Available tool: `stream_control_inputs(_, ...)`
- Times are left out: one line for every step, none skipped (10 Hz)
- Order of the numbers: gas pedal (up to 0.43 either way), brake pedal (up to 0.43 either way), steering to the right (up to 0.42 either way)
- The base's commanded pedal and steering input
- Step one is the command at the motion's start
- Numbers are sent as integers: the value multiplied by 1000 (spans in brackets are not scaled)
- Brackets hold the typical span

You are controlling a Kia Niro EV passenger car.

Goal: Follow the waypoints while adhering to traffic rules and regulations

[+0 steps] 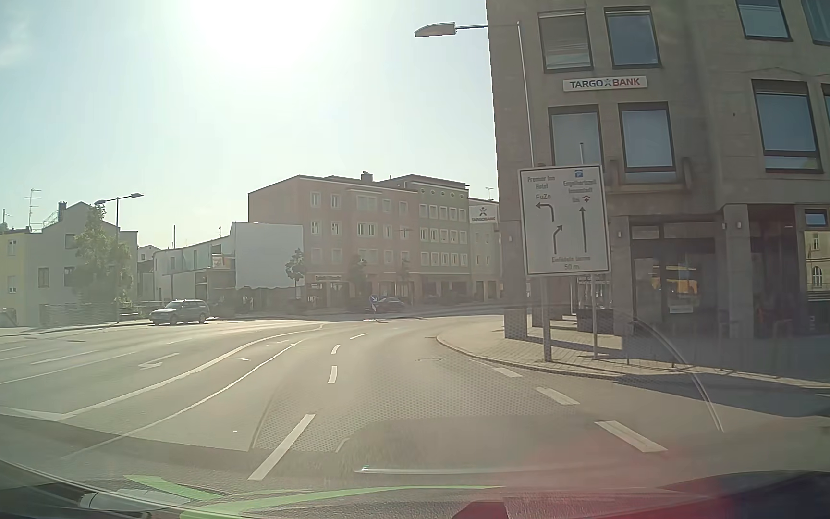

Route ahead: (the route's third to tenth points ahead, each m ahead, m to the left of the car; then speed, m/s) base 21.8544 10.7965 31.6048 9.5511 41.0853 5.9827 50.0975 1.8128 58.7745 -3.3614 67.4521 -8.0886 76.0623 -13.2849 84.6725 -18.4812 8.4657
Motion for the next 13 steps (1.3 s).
stream_control_inputs(87,0,-64)
stream_control_inputs(87,0,-64)
stream_control_inputs(79,0,-63)
stream_control_inputs(79,0,-62)
stream_control_inputs(79,0,-60)
stream_control_inputs(67,0,-58)
stream_control_inputs(67,0,-53)
stream_control_inputs(67,0,-48)
stream_control_inputs(67,0,-43)
stream_control_inputs(67,0,-34)
stream_control_inputs(67,0,-23)
stream_control_inputs(39,0,-18)
stream_control_inputs(39,0,-15)
